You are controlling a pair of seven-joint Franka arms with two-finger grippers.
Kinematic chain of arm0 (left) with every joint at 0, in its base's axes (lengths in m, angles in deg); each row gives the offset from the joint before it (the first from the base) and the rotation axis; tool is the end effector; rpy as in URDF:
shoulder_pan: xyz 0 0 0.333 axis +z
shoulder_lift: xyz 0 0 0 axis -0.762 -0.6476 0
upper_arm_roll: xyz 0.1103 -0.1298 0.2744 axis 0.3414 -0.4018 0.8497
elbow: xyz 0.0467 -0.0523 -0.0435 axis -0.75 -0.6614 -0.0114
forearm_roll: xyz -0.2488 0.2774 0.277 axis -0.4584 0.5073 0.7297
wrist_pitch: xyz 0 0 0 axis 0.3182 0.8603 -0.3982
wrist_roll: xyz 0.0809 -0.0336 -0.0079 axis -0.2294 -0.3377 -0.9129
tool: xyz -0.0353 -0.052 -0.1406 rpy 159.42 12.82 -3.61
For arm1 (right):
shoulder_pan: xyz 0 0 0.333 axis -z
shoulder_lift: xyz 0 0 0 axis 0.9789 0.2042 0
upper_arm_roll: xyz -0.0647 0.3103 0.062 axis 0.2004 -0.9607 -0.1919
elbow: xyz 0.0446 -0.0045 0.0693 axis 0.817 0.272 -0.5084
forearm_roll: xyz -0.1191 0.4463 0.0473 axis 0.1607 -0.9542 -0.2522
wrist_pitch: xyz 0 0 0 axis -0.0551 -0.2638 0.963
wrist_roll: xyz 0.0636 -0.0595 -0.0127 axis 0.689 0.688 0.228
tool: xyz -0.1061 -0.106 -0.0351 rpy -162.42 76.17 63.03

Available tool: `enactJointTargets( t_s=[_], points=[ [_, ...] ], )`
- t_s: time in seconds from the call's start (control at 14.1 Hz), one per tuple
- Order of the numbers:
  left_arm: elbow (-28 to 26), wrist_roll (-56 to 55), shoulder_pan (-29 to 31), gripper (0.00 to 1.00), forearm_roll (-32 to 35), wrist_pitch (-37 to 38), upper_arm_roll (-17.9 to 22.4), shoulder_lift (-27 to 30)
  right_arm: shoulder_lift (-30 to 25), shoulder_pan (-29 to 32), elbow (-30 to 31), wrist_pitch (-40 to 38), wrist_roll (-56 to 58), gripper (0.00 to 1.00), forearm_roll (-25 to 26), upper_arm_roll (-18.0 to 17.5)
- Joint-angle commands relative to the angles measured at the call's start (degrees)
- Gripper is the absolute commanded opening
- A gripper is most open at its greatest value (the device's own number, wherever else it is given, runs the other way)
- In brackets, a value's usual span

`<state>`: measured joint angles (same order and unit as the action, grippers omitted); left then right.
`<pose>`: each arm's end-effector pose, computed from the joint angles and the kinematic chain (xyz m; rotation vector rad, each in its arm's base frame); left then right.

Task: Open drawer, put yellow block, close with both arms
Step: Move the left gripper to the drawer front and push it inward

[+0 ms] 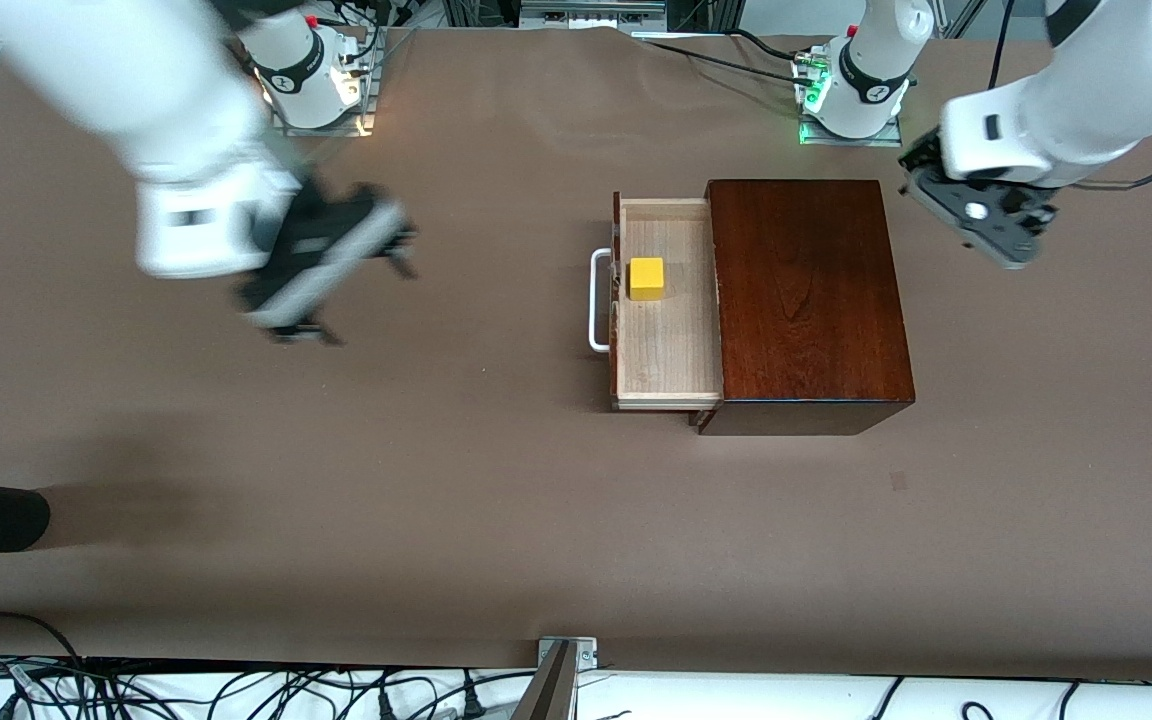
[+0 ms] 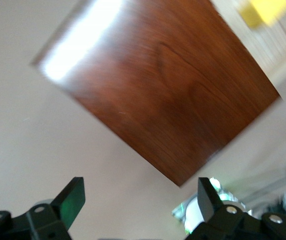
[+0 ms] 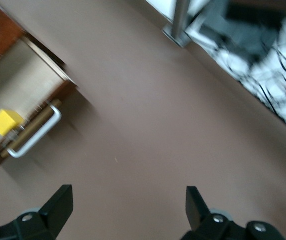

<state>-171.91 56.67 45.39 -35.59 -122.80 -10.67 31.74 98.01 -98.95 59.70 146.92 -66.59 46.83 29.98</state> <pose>0.5693 -0.1357 0.5086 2.7764 -1.2986 -0.4587 0.6844 0.2891 0.6161 -2.8218 -1.0599 -0.2888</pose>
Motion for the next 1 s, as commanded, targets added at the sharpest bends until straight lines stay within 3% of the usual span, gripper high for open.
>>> enactJointTargets(
  t_s=[0.0, 0.14, 0.28, 0.43, 0.57, 0.92],
  points=[
    [0.90, 6.15, -0.67, 1.00, -4.13, 2.70, -2.07, -5.01, -11.40, -0.71, 13.89, -1.39, -0.62, 1.00, -0.67, 5.76],
    [1.07, 6.24, -1.54, 1.00, -8.78, 2.80, -5.14, -7.29, -16.60, -0.71, 21.89, -0.60, -0.62, 1.00, -0.40, 9.73],
    [3.86, 5.97, -1.72, 1.00, -12.22, 2.45, -9.26, -11.32, -17.58, -0.45, 23.41, -1.39, -2.97, 1.00, 0.74, 11.14],
    [6.16, 6.32, -1.72, 1.00, -11.88, 1.66, -13.66, -15.90, -17.94, 3.92, 24.38, -1.74, -3.52, 1.00, 3.62, 8.62],
    [6.35, 6.94, -4.08, 1.00, -11.62, -6.73, -17.01, -19.77, -17.94, 4.82, 24.47, -1.83, -3.78, 1.00, 5.05, 7.90],
    [6.35, 7.03, -14.98, 1.00, -8.29, -29.95, -17.02, -27.59, -17.76, 4.73, 23.95, -2.44, -8.79, 1.00, 6.02, 7.81]
  ],
)
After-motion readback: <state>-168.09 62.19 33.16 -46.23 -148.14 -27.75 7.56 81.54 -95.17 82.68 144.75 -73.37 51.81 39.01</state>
